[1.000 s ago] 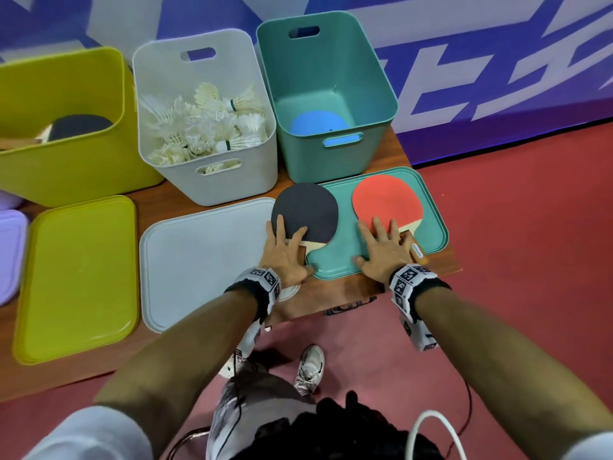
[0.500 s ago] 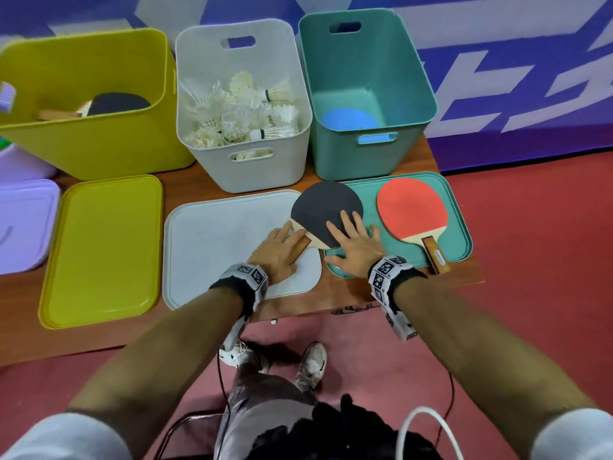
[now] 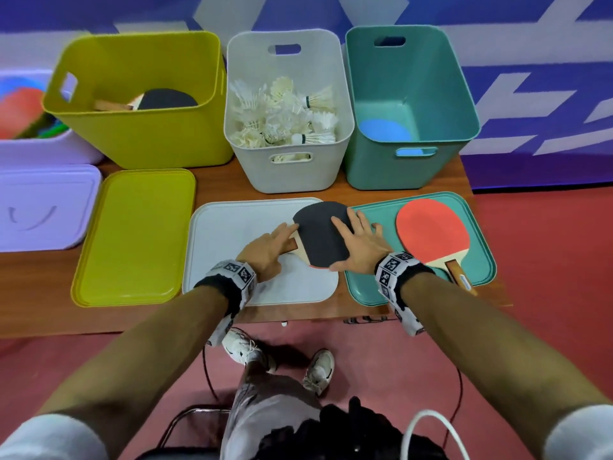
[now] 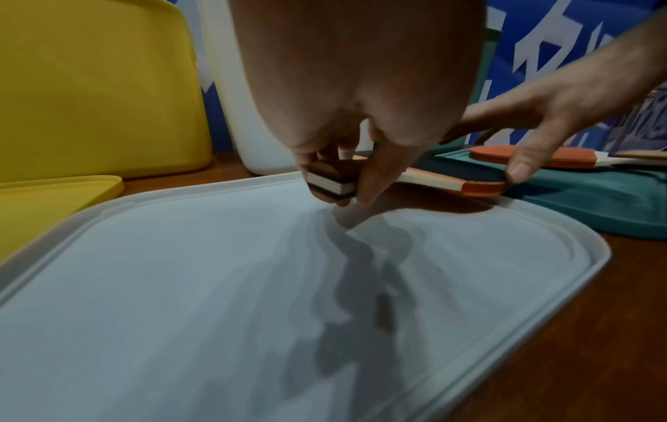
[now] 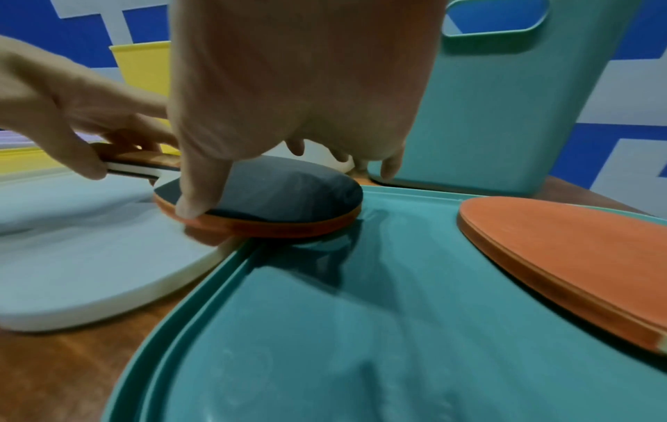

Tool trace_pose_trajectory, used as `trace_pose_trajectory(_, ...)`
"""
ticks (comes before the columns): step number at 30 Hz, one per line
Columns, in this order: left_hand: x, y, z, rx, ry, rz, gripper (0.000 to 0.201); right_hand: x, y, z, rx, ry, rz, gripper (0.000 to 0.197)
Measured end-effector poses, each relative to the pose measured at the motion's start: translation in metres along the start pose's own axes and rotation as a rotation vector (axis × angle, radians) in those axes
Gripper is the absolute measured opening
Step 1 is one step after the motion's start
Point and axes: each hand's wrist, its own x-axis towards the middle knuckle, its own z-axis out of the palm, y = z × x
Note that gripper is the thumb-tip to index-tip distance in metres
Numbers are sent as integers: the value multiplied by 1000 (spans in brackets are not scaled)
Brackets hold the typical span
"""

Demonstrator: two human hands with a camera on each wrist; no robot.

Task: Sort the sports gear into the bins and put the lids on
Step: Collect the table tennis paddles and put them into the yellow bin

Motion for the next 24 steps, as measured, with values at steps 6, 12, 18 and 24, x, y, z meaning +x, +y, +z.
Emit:
trace_pose_trajectory(6,13,-7,18,186,5,29,102,14,-15,4,-23,-63,46,132)
trace_pose_trajectory(12,32,-9,30,247,26,26,106,18,-5,0,27,-72,70,141)
trace_pose_trajectory(18,45,-8,34,203,53,41,100,13,-8,-6,42,-20,64,135)
trace_pose_trajectory(24,34,-18,14,77,83,-5,101,15,-26,-19,46,36,17,123)
